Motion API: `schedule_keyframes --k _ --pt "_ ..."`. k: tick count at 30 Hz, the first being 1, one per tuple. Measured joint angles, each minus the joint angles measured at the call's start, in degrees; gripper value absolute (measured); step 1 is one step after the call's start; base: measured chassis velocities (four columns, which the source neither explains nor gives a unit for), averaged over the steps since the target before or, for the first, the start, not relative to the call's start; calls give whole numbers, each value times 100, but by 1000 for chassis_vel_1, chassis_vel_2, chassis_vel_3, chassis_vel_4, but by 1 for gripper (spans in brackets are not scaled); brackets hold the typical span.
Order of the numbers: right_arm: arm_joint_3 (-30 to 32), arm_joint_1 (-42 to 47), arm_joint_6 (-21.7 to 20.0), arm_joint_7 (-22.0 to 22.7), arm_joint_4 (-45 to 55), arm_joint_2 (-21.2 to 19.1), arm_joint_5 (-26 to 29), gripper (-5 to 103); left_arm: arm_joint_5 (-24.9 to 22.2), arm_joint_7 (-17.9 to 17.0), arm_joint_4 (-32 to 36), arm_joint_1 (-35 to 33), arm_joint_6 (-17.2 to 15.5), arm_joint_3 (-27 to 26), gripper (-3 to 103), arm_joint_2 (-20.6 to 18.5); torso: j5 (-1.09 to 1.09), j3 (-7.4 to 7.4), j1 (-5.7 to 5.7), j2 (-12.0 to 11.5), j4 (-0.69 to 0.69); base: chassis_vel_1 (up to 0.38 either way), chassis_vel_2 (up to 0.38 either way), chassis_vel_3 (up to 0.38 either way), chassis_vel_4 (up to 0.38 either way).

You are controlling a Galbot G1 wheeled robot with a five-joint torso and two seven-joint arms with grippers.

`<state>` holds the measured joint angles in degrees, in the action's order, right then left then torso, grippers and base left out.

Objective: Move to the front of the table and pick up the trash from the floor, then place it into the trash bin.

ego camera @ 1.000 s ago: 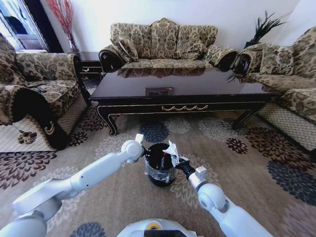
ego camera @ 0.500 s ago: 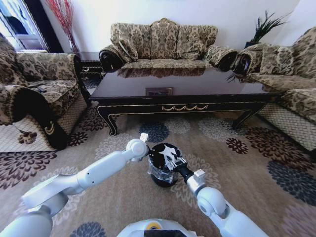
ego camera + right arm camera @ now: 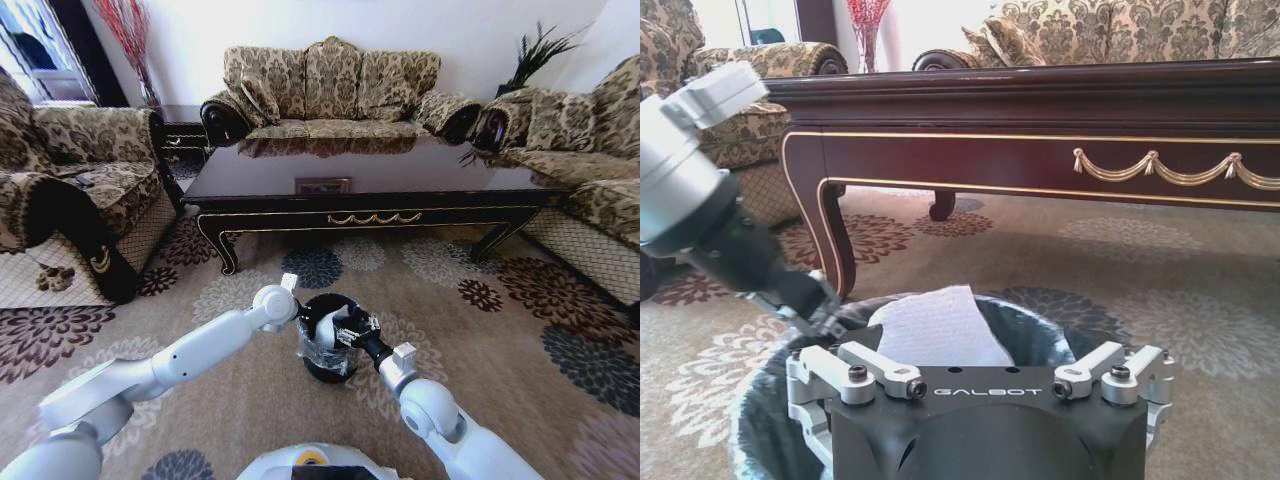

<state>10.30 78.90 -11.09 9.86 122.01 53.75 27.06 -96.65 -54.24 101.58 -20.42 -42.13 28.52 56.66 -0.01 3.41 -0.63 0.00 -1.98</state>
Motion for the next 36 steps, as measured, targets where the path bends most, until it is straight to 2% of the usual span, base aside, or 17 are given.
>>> schedule_keyframes --k 8,9,10,11,13,15,16,19,20,23,24,28,30,36 --pt "71 -39 46 -75 -65 -26 -323 100 36 10 232 -255 0 -256 4 -341 0 0 0 0 1 0 0 0 0" --pt "95 -52 20 -83 -48 -26 -430 100 36 15 257 -303 0 -312 4 -370 0 0 0 0 1 0 0 0 0" --pt "130 -46 47 -169 -44 -45 -839 100 36 17 274 -337 0 -341 4 -397 0 0 0 0 0 0 0 0 0" --pt "130 -46 47 -169 -44 -45 -839 100 36 17 274 -337 0 -341 4 -397 0 0 0 0 0 0 0 0 0" --pt "192 20 190 -501 -37 -110 -1358 100 52 17 292 -381 0 -365 4 -423 0 0 0 0 2 0 0 0 0" --pt "95 131 38 -324 100 -112 -806 100 60 15 299 -408 0 -380 4 -396 0 0 0 0 0 0 0 0 0" --pt "95 131 38 -324 100 -112 -806 100 60 15 299 -408 0 -380 4 -396 0 0 0 0 0 0 0 0 0" --pt "119 69 -105 109 129 17 159 100 63 20 311 -489 0 -455 4 -433 1 0 0 0 -3 0 0 0 0" --pt "161 28 -105 177 129 22 313 100 78 28 319 -552 1 -508 4 -494 1 0 0 0 -3 0 0 0 0" --pt "221 -23 -95 253 140 13 485 100 107 36 329 -644 0 -597 4 -586 1 0 0 0 -1 0 0 0 0" --pt "323 -50 -19 296 148 -2 593 100 203 104 326 -823 -1 -795 4 -739 0 0 0 0 3 0 0 0 0" --pt "481 1 61 314 128 16 591 100 507 269 181 -1055 -1 -1187 4 -863 -2 0 0 0 3 0 0 0 0" --pt "613 105 107 314 118 62 525 100 541 328 152 -1161 -1 -1482 4 -988 0 0 0 0 1 0 0 0 0" --pt "748 265 154 295 139 83 446 100 607 492 81 -1313 -1 -1860 4 -1164 0 0 0 0 -1 0 0 0 0"
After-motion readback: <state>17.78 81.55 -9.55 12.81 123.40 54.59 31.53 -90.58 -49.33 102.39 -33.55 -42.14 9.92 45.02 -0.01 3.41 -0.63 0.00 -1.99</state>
